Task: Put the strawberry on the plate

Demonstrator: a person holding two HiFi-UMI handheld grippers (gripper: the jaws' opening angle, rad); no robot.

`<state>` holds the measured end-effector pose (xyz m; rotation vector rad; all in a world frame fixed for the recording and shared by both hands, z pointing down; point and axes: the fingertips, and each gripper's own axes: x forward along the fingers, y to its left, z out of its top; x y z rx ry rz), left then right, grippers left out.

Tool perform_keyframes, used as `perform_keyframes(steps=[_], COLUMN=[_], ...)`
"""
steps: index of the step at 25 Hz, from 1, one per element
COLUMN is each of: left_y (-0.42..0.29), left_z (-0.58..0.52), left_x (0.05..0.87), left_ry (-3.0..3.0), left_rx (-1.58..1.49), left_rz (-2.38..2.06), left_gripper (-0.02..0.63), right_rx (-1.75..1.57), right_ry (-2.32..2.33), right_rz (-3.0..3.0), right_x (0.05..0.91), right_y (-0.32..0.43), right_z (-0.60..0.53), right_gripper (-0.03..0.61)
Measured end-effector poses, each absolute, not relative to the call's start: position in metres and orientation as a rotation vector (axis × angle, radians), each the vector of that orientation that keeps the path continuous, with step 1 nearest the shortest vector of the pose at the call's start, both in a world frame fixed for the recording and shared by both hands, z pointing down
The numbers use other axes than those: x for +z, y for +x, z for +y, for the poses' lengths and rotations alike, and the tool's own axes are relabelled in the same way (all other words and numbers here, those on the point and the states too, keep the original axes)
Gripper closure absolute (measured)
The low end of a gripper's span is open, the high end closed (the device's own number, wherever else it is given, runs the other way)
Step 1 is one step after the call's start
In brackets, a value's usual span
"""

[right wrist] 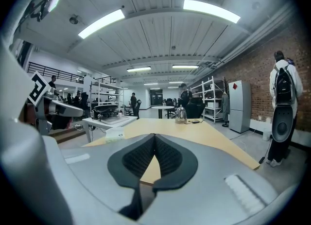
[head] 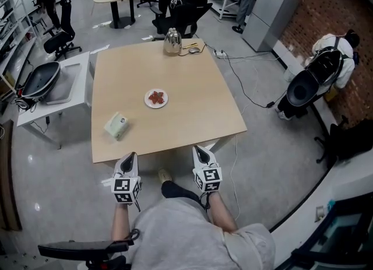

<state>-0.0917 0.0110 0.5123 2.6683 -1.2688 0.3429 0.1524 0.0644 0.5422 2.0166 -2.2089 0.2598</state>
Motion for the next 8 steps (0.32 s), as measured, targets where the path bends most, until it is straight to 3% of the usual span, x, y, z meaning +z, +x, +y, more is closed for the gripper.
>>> perform_keyframes(steps=[8], left_y=[-0.0932], left_z=[0.0092], left_x=[0.5146], left_ry=[2.663], left_rx=[0.346], left_rz=[-1.274], left_gripper=[0.594], right_rx=[0.249], right_ry=[2.001], right_rz=[-2.217], right_x=[0.5436], right_y=[0.1502], right_z=[0.0604], right_gripper=[0.572])
